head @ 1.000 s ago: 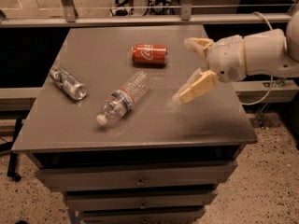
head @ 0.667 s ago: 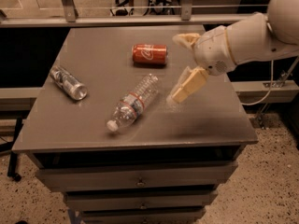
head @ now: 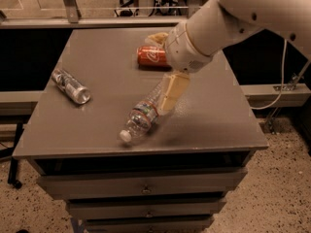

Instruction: Place water bottle upright

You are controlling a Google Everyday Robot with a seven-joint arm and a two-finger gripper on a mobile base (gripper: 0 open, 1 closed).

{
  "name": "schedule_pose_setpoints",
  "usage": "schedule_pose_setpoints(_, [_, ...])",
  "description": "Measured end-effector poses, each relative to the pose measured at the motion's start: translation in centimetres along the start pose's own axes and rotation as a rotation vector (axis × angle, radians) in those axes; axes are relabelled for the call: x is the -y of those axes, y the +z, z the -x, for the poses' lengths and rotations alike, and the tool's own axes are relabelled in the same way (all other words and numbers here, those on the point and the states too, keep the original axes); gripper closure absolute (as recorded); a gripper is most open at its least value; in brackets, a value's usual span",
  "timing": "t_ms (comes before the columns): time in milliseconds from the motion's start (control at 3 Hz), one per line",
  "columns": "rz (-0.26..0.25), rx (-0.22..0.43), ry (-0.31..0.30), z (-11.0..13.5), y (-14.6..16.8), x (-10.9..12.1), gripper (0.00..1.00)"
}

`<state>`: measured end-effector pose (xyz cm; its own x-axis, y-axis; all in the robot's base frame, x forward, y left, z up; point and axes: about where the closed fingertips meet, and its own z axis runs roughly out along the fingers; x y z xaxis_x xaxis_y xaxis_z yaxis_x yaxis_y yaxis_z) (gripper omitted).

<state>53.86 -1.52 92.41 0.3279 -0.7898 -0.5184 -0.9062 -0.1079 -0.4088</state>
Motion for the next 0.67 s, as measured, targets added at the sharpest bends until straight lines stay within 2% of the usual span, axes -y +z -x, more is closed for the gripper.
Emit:
schedule_pose_setpoints(333, [0.049,-0.094,-0.159,1.7,1.9,-1.3,0.0])
schedule_pose_setpoints(667, [0.127,-0.176,-0.324,2.7,3.9,-3.7,0.0])
